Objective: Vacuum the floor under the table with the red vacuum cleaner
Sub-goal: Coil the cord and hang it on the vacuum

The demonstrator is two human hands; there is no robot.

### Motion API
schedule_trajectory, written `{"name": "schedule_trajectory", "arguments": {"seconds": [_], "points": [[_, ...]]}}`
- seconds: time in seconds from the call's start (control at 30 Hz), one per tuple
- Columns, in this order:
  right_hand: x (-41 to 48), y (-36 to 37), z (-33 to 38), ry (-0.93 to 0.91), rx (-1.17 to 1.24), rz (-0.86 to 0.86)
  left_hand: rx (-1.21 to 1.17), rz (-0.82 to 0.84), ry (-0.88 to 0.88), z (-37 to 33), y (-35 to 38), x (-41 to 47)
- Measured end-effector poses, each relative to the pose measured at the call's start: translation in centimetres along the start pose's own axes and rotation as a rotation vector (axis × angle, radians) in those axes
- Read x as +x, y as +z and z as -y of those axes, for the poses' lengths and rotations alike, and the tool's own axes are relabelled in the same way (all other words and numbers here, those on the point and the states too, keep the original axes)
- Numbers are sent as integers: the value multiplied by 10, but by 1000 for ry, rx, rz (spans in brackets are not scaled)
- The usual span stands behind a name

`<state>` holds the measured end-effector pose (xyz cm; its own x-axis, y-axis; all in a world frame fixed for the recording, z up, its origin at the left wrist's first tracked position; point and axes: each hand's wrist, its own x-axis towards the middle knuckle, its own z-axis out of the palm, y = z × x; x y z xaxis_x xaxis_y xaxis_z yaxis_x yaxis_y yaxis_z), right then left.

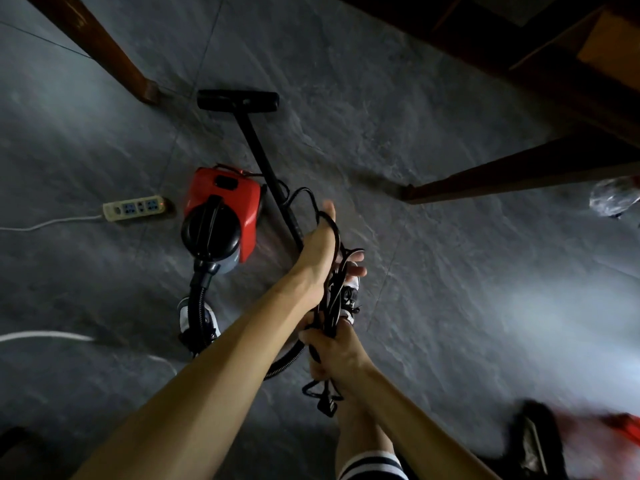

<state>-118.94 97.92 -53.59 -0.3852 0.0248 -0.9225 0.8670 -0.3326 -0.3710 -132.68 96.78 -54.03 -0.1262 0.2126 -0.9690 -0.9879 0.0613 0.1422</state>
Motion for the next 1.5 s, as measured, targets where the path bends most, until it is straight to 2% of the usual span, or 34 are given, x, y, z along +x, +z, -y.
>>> {"name": "schedule_trajectory", "arguments": {"seconds": [0.13,0.23,0.4,0.43,0.5,0.57,0.67,0.8,0.9,0.97,1.07,1.1,1.13,1.2,1.23,1.27,1.33,1.37,1.43,1.47,1.5], "points": [[2,19,8,145,201,50,-61,35,-16,-4,-7,-12],[4,33,8,167,279,81,-165,94,32,-8,-22,-13],[12,53,4,190,329,73,-345,302,134,-11,-68,-23],[13,56,3,182,320,55,-306,347,158,-10,-74,-24],[12,63,2,170,296,33,-85,378,222,-9,-77,-23],[12,71,5,174,223,-4,213,259,300,-6,-71,-23],[14,84,7,140,-53,-41,443,34,371,0,-65,-18],[11,79,12,48,-316,-26,501,-38,372,1,-70,-16],[10,76,13,-110,-677,31,647,-190,494,4,-67,-22],[13,75,9,-153,-918,107,745,-262,521,4,-67,-27],[31,42,17,68,-1239,379,940,-385,501,3,-84,-27],[37,27,24,141,-1355,418,1017,-421,485,2,-93,-26],[46,11,32,131,-1424,326,1089,-441,466,2,-103,-25],[57,-4,55,-58,-1366,-105,1195,-402,458,0,-118,-25],[61,-2,66,-241,-1347,-251,1243,-360,475,0,-123,-26],[68,4,80,-471,-1386,-286,1300,-317,505,-1,-125,-27],[88,23,108,-834,-1637,-111,1396,-227,601,-3,-127,-27],[97,34,122,-906,-1820,23,1416,-195,648,-4,-128,-25],[128,45,130,-912,-2093,300,1408,-153,698,-9,-135,-25],[140,47,127,-894,-2189,369,1406,-150,711,-13,-142,-26],[146,49,125,-897,-2236,346,1413,-157,723,-16,-150,-26]]}}
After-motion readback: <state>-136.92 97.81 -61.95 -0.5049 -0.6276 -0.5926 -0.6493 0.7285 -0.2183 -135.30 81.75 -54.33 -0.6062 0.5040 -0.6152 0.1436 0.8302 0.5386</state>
